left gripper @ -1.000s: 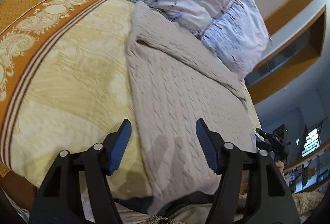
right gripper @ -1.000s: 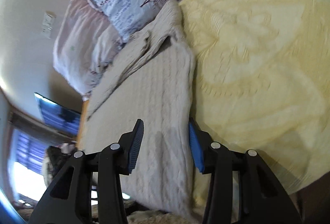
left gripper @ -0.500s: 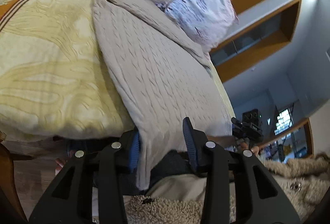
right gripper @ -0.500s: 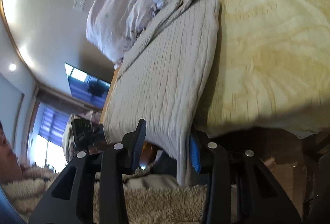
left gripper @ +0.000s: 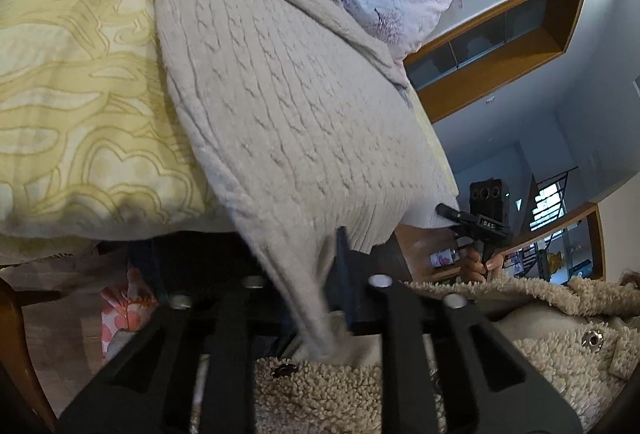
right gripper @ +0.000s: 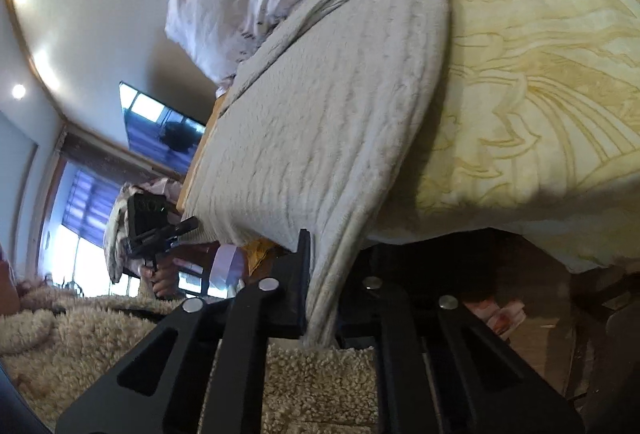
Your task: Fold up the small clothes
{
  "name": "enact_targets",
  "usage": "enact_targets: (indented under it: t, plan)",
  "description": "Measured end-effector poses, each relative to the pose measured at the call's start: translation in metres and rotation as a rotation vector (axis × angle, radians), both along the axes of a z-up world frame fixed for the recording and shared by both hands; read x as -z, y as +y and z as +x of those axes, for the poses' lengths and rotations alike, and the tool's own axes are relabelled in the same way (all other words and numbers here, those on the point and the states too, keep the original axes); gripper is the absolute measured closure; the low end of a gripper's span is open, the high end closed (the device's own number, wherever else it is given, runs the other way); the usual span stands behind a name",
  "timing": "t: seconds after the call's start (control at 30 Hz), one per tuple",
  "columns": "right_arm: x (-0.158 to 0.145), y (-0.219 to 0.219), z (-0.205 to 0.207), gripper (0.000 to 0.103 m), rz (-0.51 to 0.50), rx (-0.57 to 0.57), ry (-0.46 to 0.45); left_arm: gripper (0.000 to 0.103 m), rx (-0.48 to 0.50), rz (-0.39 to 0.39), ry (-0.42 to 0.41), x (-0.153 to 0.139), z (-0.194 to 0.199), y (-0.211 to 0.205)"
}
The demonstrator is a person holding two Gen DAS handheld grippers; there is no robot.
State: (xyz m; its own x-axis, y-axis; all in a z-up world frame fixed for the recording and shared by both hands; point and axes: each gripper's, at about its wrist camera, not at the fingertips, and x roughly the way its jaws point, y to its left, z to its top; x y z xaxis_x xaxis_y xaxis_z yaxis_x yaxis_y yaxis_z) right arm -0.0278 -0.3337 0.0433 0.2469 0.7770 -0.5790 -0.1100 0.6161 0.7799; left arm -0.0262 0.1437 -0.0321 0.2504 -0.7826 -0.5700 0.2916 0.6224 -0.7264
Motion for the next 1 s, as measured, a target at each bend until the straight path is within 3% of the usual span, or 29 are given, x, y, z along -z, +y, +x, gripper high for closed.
enact_targets:
  t: [0.17,0.3,0.47,0.57,0.8,1.0]
  plan:
    - [-0.031,0.010,0.001,0.095,-0.012,-0.060,-0.119,0.096,0.016,0.023,-0.036,-0.014,-0.001,-0.001]
    - [-0.055,0.009,0.012,0.095,-0.052,-0.021,-0.231,0.097,-0.010,0.031,-0.105,-0.035,0.003,0.006]
    - [-0.085,0.011,0.029,0.095,-0.097,0.125,-0.389,0.097,-0.115,0.037,-0.171,-0.061,0.021,0.019]
    - [-0.100,0.024,0.042,0.095,-0.186,0.159,-0.477,0.097,-0.206,0.053,-0.178,-0.071,0.040,0.028]
    - [-0.115,0.041,0.084,0.095,-0.441,0.218,-0.583,0.097,-0.328,0.146,-0.249,-0.102,0.094,0.024]
    - [-0.108,0.034,0.132,0.095,-0.476,0.320,-0.567,0.097,-0.375,0.202,-0.283,-0.120,0.146,0.012]
